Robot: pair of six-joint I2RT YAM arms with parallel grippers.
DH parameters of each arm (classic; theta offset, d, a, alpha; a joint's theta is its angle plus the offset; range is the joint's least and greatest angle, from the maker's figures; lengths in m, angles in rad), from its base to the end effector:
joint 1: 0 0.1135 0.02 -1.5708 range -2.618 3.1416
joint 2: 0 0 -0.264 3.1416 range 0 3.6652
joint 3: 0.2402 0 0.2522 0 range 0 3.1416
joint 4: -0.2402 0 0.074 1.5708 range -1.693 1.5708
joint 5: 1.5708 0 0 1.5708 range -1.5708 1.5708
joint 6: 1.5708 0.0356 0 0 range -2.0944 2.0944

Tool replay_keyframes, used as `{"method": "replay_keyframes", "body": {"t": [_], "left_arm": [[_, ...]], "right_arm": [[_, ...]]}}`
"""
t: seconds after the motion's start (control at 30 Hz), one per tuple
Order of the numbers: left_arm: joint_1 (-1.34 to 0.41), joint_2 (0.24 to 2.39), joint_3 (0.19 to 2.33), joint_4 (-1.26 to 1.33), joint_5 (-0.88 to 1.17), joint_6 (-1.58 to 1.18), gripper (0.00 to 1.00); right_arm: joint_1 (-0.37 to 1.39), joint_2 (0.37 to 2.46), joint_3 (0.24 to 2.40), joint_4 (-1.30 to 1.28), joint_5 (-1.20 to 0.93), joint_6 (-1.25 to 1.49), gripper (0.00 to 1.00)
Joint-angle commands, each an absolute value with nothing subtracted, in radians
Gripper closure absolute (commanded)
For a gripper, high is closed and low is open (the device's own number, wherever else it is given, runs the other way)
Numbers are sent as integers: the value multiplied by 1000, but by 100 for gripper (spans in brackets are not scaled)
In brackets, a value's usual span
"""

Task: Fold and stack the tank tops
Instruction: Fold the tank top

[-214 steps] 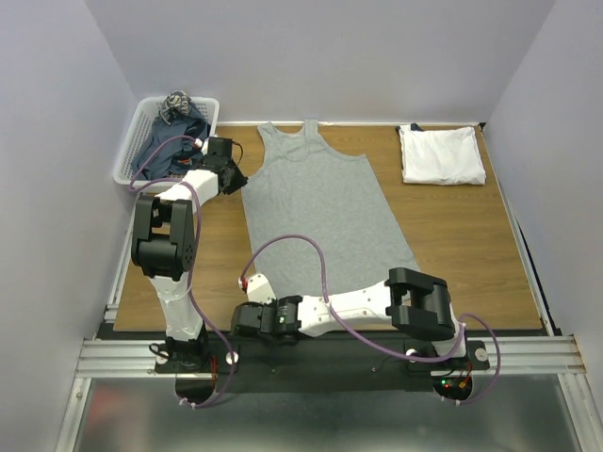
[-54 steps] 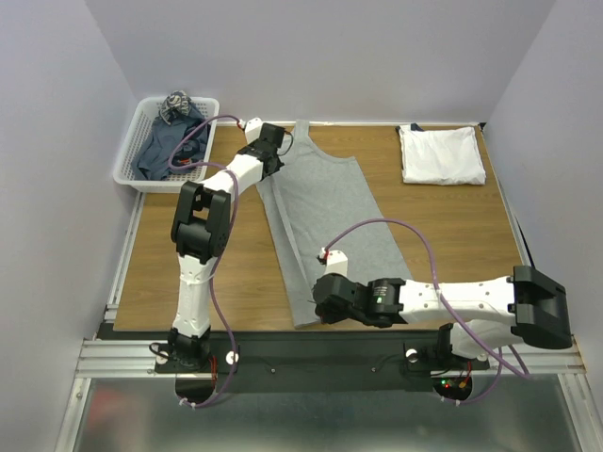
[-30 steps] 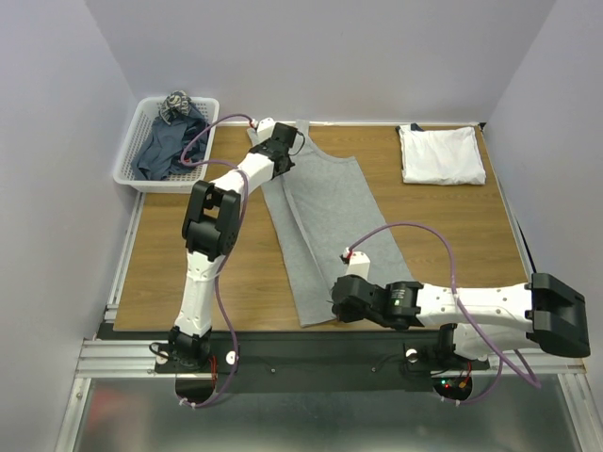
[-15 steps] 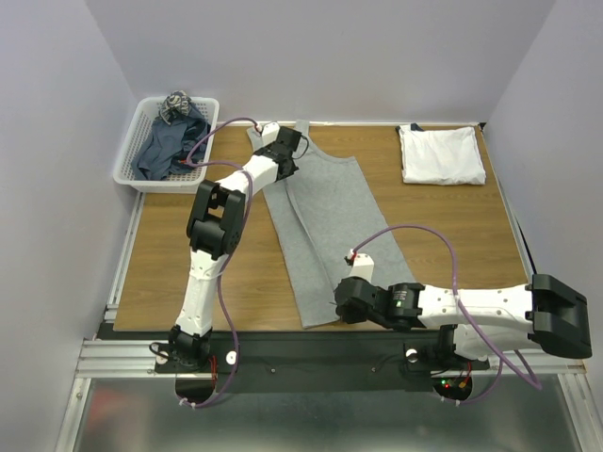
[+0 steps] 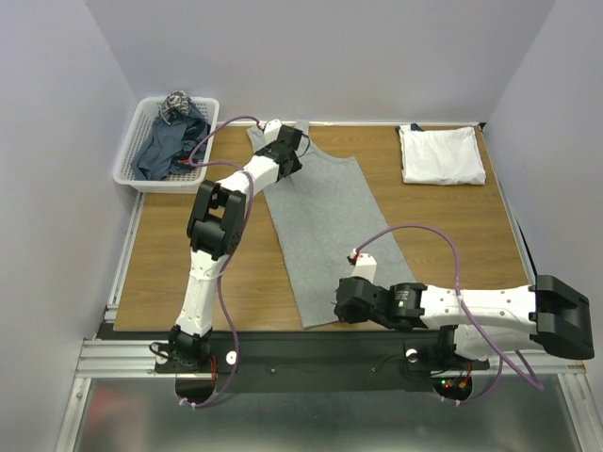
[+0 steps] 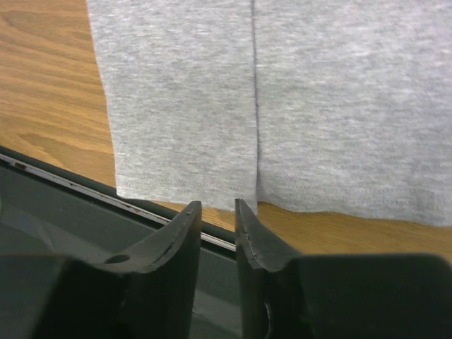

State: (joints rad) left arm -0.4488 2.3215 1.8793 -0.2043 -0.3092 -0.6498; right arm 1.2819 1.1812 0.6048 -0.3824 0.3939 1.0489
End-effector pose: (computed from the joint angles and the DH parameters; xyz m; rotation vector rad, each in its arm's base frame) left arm 0.4852 -0.2216 0.1909 -0.3887 2.1609 -0.2783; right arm 0.0755 0.2062 0.1870 -0.1339 2.4986 0.5285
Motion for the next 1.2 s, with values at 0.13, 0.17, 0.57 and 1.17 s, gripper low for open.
{"method": "replay_keyframes", "body": {"t": [0.13,0.17,0.57,1.17], "left_arm": [[-443,2155,1806,-126,-313,-632,58],[-436,2146,1790,-127,-304,-641,60],[-368,2215,1674,-130,-212,-693,97],[-288,2318,1769,-218,-189,-620,96]], "right_arm": [[1279,1150,699,-535,491,1071,58],[1281,1154,712,-544,502,1063,58],[1289,1629,1003,-422,450,853,65],[1322,1916,1242,-258,149,756,69]]}}
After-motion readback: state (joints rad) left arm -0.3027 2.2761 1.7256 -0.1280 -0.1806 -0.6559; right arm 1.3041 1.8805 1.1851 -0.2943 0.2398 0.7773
